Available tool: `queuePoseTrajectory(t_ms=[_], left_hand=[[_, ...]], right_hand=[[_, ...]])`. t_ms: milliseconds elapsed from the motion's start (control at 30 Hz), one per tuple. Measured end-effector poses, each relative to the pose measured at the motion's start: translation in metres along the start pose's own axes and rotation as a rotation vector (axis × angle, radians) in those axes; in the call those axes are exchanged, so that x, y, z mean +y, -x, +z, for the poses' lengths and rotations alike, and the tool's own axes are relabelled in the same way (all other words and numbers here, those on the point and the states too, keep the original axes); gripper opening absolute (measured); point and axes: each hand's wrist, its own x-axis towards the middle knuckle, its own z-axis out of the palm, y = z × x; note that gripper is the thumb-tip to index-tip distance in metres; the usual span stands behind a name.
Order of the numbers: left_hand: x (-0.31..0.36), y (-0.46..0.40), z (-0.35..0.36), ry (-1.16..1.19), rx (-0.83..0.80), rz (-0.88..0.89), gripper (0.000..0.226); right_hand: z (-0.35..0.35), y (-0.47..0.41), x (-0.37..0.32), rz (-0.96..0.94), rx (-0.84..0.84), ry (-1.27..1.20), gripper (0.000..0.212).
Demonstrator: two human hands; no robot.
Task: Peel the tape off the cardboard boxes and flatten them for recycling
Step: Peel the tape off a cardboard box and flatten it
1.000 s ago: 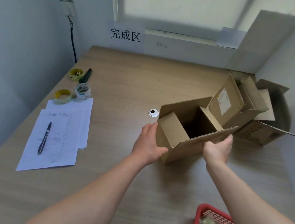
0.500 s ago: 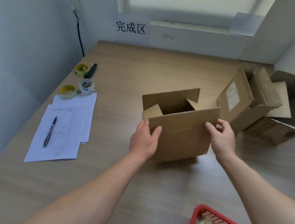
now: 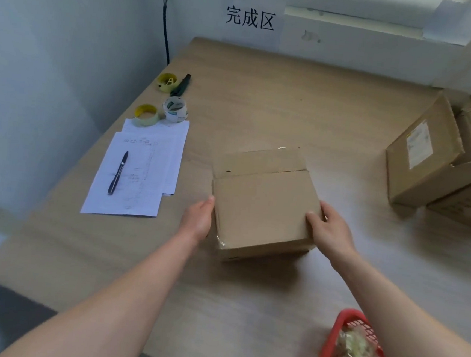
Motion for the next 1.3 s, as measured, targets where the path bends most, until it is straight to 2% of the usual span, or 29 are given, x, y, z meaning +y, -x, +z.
queuePoseTrajectory(t_ms=[100,200,333,400,500,600,700,767,867,1000,1067,1167,1300], left_hand=[[-0.012,0.011,0.001,0.042,-0.029,0.098,0.044],[0.010,0.027,-0.005,0.051,0.030,0.349,0.032],[0.067,0.049,-0.014,-0.182,0.049,0.852,0.041],[0.078,0.050,-0.010,-0.414,0.083,0.961,0.042],[0.075,0.056,0.005,-0.720,0.086,0.964,0.053],[0.080,0.059,0.023,-0.832,0.132,0.911,0.060],[0.093,0.063,0.043,-0.974,0.107,0.845,0.047],[0.097,0.066,0.058,-1.038,0.104,0.829,0.044],[0.099,0.069,0.072,-1.097,0.114,0.831,0.043],[0.098,0.069,0.072,-1.094,0.139,0.830,0.042],[0.099,0.070,0.072,-1.088,0.132,0.821,0.043],[0.101,0.072,0.072,-1.073,0.122,0.795,0.044],[0.103,0.067,0.071,-1.037,0.118,0.767,0.043]], right_hand=[[0.010,0.009,0.004,0.025,0.089,-0.027,0.030],[0.005,0.013,-0.001,0.198,0.165,-0.206,0.037],[0.009,0.014,-0.012,0.277,0.007,-0.389,0.022],[0.018,0.022,-0.020,0.279,-0.081,-0.294,0.022],[0.030,0.035,-0.030,0.244,-0.103,-0.279,0.035],[0.022,0.042,-0.030,0.249,0.090,-0.455,0.040],[0.003,0.051,-0.033,0.107,0.193,-0.497,0.053],[-0.008,0.054,-0.035,-0.055,0.222,-0.323,0.055],[-0.020,0.049,-0.037,-0.173,0.291,-0.012,0.045],[-0.022,0.041,-0.037,-0.385,0.363,0.178,0.039],[-0.018,0.041,-0.035,-0.440,0.415,0.190,0.039],[-0.012,0.045,-0.032,-0.351,0.503,0.066,0.040],[0.009,0.058,-0.026,-0.100,0.568,-0.355,0.039]])
